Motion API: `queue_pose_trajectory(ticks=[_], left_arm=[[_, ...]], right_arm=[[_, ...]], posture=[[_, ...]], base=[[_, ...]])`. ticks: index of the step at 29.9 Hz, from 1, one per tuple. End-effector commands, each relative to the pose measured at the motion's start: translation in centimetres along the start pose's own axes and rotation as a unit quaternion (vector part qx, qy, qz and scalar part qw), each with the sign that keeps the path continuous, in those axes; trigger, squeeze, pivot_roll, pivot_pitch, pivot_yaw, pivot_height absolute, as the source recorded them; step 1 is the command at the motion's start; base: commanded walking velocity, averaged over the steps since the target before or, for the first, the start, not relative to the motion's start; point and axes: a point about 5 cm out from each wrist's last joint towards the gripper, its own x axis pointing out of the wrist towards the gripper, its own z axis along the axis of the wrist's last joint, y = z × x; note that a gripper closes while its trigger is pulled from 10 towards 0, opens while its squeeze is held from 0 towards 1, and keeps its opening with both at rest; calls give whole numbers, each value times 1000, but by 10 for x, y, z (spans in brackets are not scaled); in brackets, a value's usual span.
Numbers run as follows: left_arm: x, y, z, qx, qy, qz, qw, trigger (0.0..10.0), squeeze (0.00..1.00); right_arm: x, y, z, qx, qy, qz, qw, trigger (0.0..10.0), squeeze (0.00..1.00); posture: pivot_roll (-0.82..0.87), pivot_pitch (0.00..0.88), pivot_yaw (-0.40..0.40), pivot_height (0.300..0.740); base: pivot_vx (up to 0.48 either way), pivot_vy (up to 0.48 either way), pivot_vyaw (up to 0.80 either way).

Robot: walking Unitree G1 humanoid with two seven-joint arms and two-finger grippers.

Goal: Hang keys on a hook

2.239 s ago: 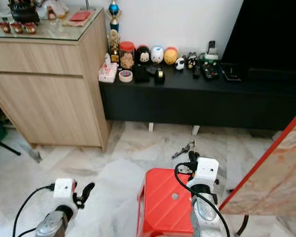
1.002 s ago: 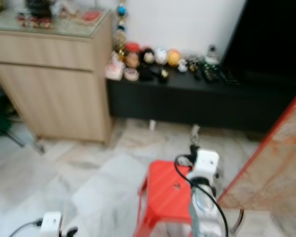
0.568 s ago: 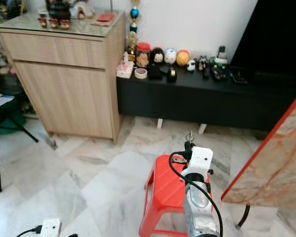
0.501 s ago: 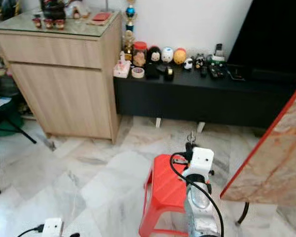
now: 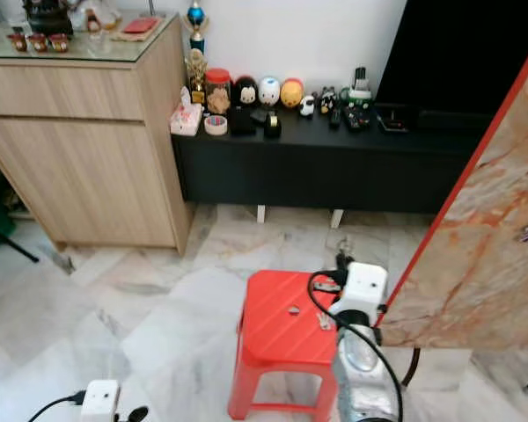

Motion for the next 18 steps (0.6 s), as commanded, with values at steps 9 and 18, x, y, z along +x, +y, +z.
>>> queue_pose_trajectory(ticks=[9, 18], left_arm=[[-1, -4, -4, -2, 2, -3, 1000, 10000, 0], [0, -8, -2, 0, -4, -11, 1000, 10000, 0]], right_arm=[[1, 5, 2, 2, -4, 8, 1000, 10000, 0], [3, 5, 4, 2, -9, 7, 1000, 10000, 0]], posture=[[49, 0, -87, 740], [46, 0, -85, 740]], base=[[0, -472, 0], [0, -472, 0]])
